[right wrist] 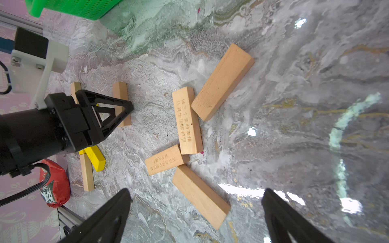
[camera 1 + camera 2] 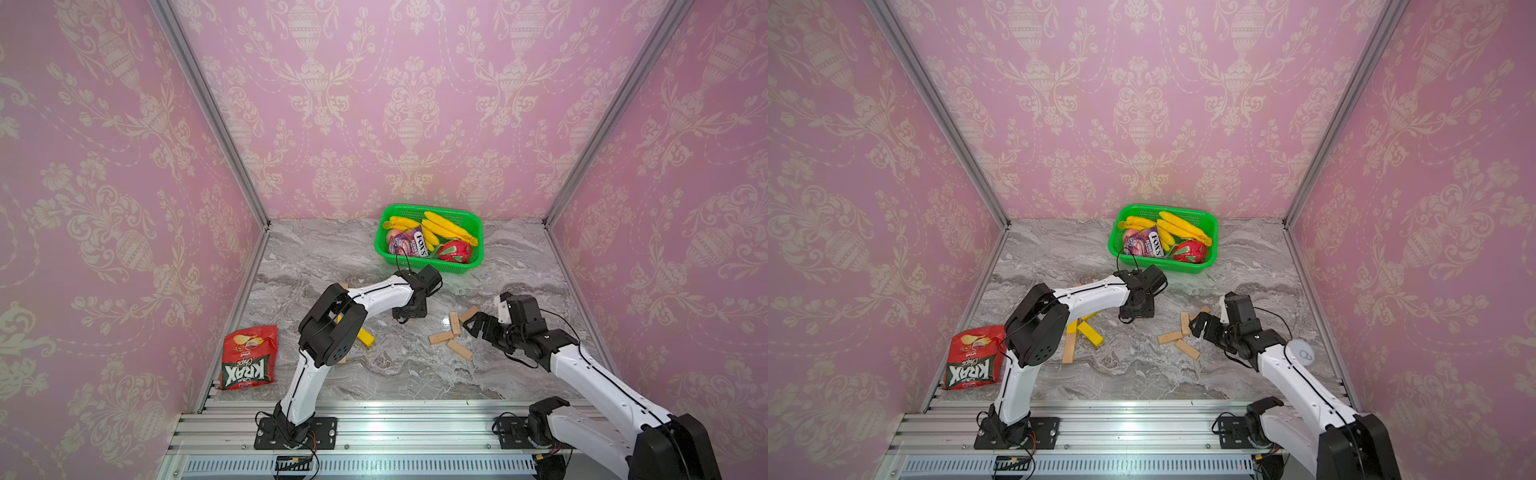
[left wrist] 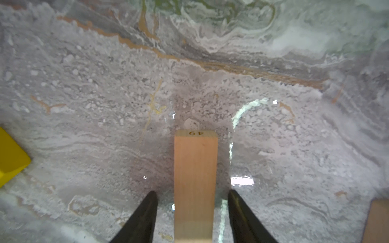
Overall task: Assemble the letter k with building blocks
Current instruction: Place the building block at the center of the board.
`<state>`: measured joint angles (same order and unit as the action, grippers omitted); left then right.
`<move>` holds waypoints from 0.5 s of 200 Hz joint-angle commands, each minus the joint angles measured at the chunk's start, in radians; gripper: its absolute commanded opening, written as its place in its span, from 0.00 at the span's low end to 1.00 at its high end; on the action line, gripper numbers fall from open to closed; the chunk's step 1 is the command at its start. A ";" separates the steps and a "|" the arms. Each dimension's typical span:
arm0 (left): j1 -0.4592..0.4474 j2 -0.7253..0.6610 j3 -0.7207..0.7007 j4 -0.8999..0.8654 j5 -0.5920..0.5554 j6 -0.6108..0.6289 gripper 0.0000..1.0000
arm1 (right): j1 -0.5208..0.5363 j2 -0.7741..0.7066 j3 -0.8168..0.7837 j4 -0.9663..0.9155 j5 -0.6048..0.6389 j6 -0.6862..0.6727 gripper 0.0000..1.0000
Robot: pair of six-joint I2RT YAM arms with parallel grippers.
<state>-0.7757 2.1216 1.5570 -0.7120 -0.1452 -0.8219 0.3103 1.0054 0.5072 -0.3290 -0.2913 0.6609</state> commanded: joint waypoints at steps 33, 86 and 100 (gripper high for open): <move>-0.018 -0.056 -0.045 0.045 -0.009 0.081 0.77 | -0.011 -0.009 0.012 -0.033 0.000 -0.025 1.00; -0.036 -0.176 -0.074 0.063 -0.010 0.210 0.80 | -0.013 -0.005 0.038 -0.046 0.010 -0.028 1.00; -0.037 -0.195 -0.075 0.058 0.000 0.254 0.80 | -0.013 -0.006 0.039 -0.047 0.009 -0.028 1.00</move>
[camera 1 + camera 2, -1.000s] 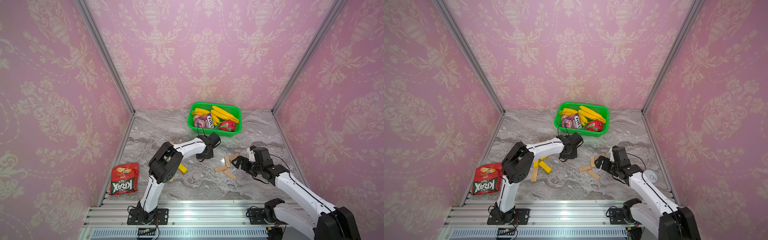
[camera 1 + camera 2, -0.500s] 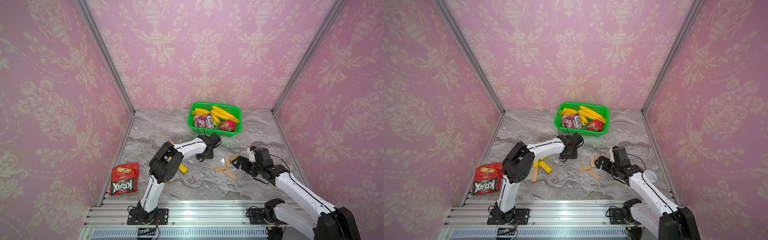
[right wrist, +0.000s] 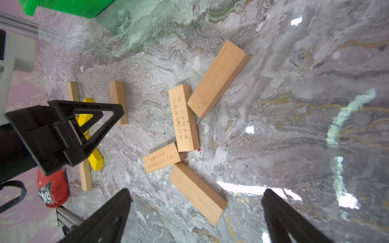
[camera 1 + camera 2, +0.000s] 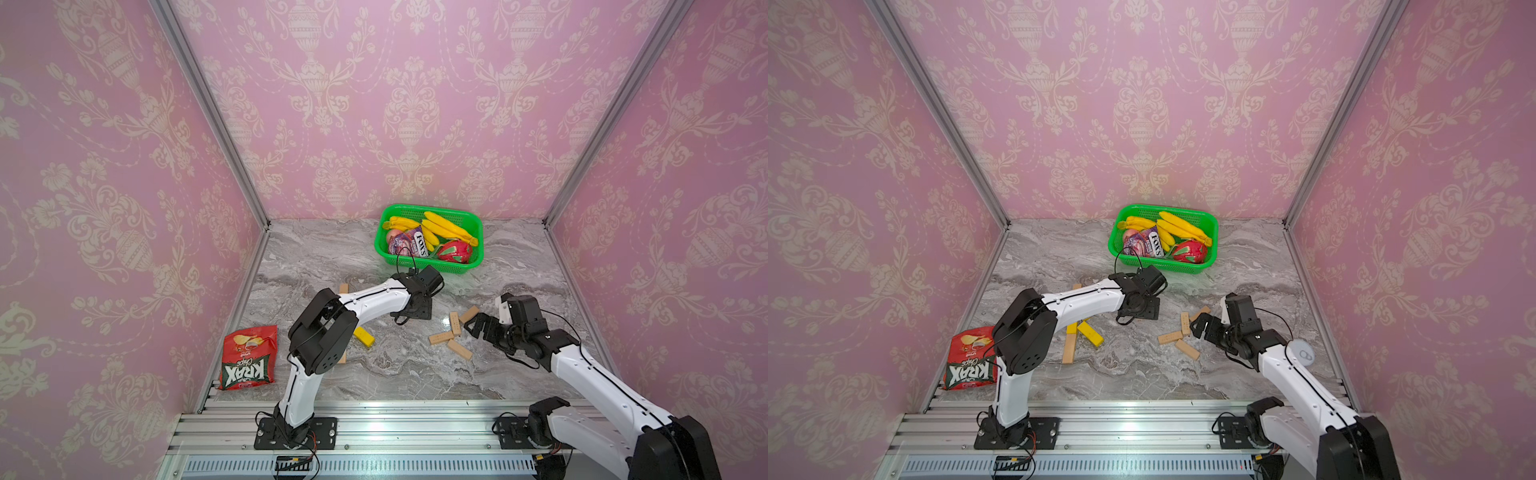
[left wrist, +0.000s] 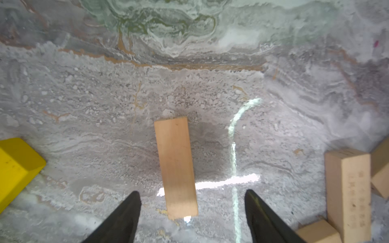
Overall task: Assemble the letter k with building blocks
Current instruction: Place the building block at the center of the board, then pick up the building block from the center of the board.
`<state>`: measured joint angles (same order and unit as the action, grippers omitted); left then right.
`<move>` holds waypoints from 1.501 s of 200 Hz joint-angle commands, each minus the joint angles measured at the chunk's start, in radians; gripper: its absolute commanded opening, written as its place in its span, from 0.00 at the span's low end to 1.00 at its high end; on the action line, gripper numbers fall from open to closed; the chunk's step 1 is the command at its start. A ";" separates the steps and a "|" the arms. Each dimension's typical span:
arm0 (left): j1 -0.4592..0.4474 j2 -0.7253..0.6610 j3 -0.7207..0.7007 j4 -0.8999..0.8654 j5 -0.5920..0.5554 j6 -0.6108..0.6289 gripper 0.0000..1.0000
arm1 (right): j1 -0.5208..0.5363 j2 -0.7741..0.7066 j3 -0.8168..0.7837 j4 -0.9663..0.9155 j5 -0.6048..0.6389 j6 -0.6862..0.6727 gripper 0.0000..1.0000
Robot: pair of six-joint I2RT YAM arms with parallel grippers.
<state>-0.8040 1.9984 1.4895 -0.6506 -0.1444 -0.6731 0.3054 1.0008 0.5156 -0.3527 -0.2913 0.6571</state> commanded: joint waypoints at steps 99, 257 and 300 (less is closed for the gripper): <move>-0.079 -0.157 -0.155 0.166 0.246 0.527 0.77 | -0.027 -0.074 -0.039 -0.026 -0.021 0.059 1.00; -0.164 -0.072 -0.134 0.192 0.268 0.747 0.63 | -0.175 -0.268 -0.131 -0.112 -0.158 0.096 1.00; -0.165 -0.009 -0.074 0.169 0.262 0.739 0.58 | -0.175 -0.314 -0.160 -0.134 -0.190 0.111 1.00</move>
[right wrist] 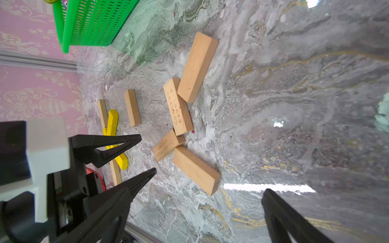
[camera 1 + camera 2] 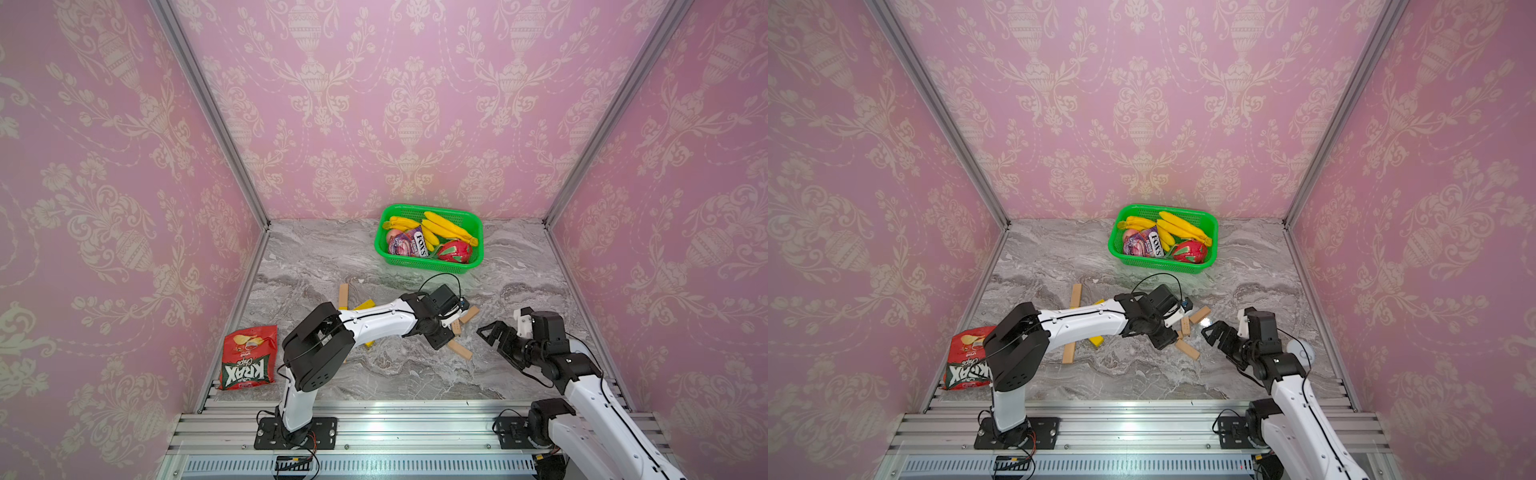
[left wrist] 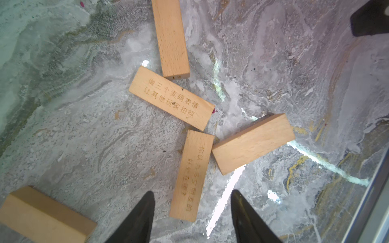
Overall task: Assemble the letter k with building blocks
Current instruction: Pick up the building block from the center of the board.
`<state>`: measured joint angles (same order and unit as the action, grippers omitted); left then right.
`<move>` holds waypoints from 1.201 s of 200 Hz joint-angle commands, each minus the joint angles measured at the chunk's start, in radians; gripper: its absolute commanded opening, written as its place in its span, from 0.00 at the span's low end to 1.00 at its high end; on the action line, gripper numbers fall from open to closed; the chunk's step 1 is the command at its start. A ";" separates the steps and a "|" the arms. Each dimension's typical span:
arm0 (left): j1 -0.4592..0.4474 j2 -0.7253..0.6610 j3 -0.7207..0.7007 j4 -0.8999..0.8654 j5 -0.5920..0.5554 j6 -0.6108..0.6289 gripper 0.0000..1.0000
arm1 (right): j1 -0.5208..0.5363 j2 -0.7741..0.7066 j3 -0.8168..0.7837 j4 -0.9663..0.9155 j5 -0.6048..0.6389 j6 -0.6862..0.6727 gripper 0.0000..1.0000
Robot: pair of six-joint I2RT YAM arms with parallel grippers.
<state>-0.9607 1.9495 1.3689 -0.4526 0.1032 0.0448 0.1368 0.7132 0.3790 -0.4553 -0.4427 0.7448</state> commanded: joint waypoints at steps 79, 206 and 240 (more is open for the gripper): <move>-0.012 0.085 0.085 -0.076 0.049 0.033 0.47 | -0.008 -0.083 -0.048 -0.052 -0.035 0.031 1.00; -0.012 0.115 0.088 -0.106 -0.005 0.051 0.49 | -0.007 -0.081 -0.052 -0.045 -0.034 0.023 1.00; -0.012 0.124 0.088 -0.115 -0.010 0.054 0.48 | -0.008 -0.084 -0.053 -0.042 -0.036 0.024 1.00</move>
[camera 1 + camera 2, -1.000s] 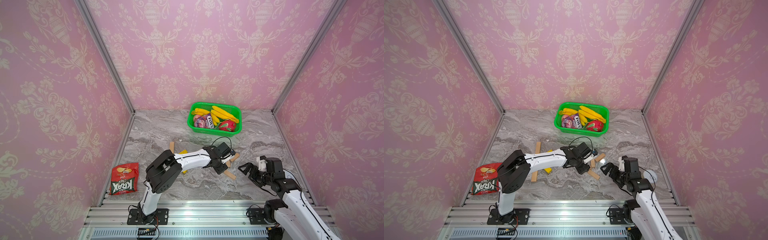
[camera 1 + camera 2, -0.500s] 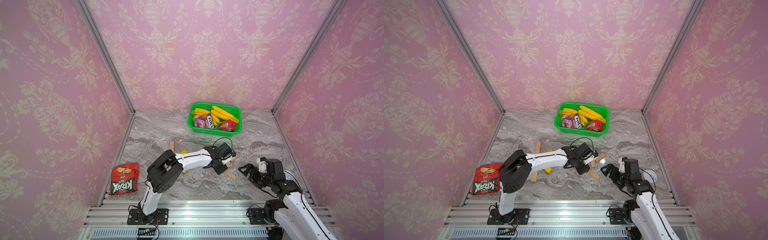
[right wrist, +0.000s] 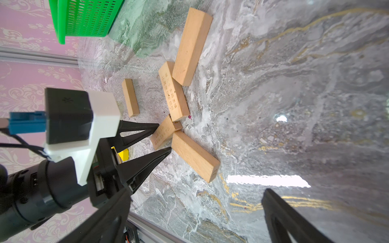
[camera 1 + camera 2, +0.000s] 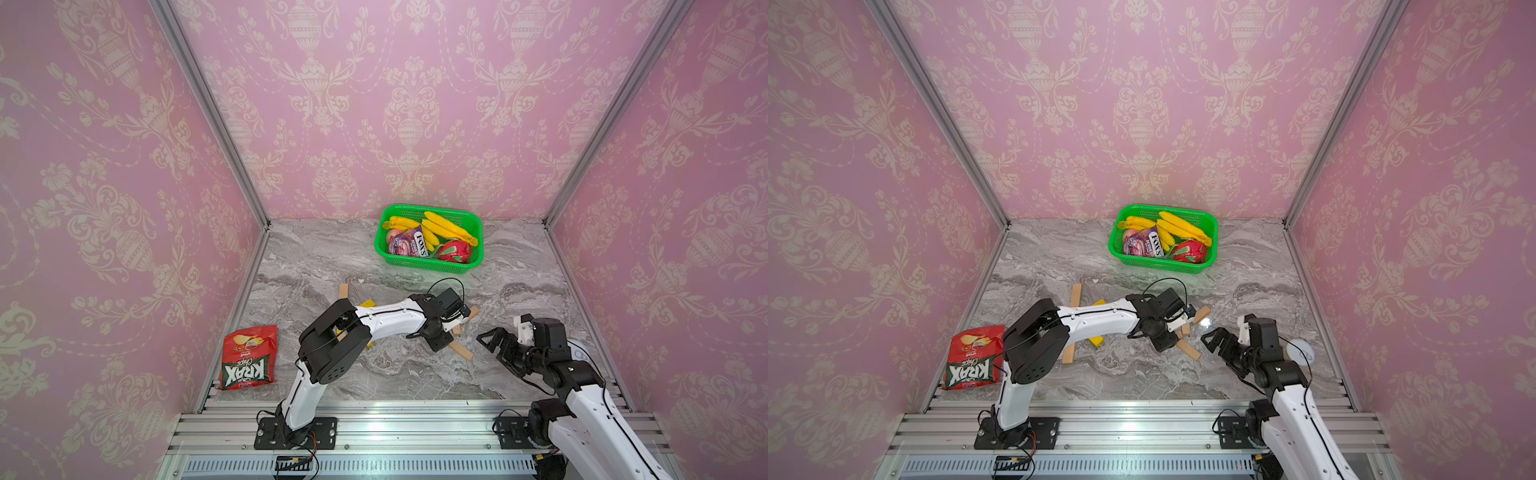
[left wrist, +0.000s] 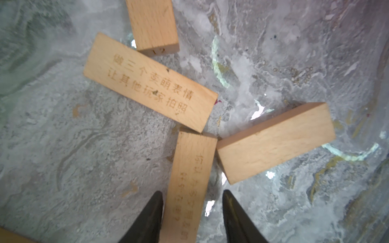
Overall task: Assemble the letter k with building blocks
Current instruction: Pick up the building block from the center of the board.
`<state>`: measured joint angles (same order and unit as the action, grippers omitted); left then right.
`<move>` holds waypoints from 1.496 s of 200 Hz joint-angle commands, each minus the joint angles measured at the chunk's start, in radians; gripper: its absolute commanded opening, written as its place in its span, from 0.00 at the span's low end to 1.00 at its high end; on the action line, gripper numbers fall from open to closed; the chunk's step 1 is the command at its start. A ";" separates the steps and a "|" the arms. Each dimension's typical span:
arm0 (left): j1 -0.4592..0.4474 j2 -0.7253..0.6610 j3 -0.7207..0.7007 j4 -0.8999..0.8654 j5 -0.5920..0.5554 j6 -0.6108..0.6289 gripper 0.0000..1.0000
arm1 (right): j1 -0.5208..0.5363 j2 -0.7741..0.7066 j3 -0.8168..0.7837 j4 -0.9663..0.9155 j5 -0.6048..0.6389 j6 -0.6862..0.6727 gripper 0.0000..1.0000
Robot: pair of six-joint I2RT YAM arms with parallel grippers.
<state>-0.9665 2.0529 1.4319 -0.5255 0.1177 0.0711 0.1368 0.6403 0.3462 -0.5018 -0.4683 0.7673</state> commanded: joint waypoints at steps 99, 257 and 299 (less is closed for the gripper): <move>-0.006 0.046 0.041 -0.066 -0.027 0.032 0.41 | -0.008 -0.013 -0.033 0.019 -0.010 0.010 1.00; 0.009 -0.053 -0.063 -0.020 -0.058 -0.042 0.25 | -0.007 -0.003 0.007 0.004 -0.010 0.000 1.00; 0.031 -0.112 -0.112 0.037 -0.016 -0.087 0.25 | -0.008 0.025 0.028 0.008 -0.015 -0.005 1.00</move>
<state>-0.9527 1.9923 1.3411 -0.5133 0.0753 0.0322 0.1368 0.6525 0.3317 -0.4870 -0.4686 0.7677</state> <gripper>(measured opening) 0.290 0.998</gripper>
